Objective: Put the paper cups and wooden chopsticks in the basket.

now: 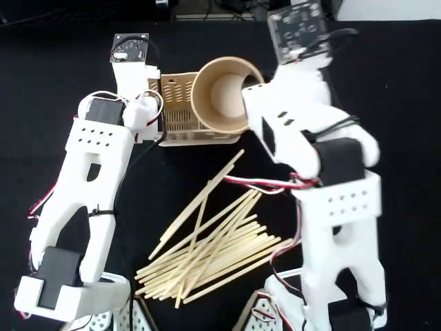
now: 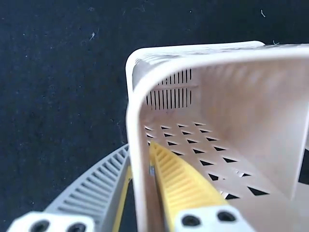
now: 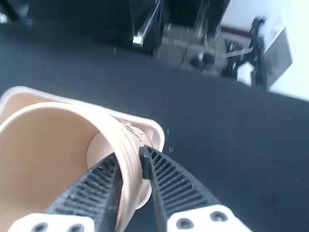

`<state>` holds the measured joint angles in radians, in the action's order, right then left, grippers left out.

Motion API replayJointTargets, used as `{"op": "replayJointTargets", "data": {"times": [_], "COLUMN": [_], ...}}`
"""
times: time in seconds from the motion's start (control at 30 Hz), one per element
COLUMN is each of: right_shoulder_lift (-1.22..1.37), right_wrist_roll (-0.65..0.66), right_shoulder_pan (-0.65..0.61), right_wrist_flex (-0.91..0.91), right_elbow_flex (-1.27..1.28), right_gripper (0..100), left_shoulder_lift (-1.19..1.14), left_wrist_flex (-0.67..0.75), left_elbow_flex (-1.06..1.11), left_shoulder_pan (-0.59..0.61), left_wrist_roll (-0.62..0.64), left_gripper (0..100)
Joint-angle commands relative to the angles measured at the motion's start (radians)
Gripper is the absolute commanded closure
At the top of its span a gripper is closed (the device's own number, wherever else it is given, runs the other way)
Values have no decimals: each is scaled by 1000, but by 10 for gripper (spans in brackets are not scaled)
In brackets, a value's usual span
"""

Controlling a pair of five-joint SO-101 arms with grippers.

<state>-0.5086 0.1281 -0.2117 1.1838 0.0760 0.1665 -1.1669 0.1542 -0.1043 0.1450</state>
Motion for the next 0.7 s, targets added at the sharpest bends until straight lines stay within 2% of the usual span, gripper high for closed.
{"op": "replayJointTargets", "data": {"times": [0.0,0.17,0.33,0.4,0.5,0.53,0.67], "right_shoulder_lift": [-25,-25,-18,-22,-25,-25,-25], "right_wrist_roll": [-11,-6,-3,5,43,52,55], "right_shoulder_pan": [-8,-6,-8,-6,-9,-9,-5], "right_wrist_flex": [-137,-258,-250,-227,-195,-170,-77], "right_elbow_flex": [119,245,262,255,222,193,12], "right_gripper": [986,986,983,923,774,763,841], "left_shoulder_lift": [29,29,28,28,28,28,28], "left_wrist_flex": [20,20,20,20,20,20,21], "left_elbow_flex": [-45,-45,-45,-45,-45,-45,-48], "left_shoulder_pan": [-13,-8,-8,-8,-8,-8,-8], "left_wrist_roll": [3,3,3,0,-3,-3,-3], "left_gripper": [932,932,932,930,928,928,927]}}
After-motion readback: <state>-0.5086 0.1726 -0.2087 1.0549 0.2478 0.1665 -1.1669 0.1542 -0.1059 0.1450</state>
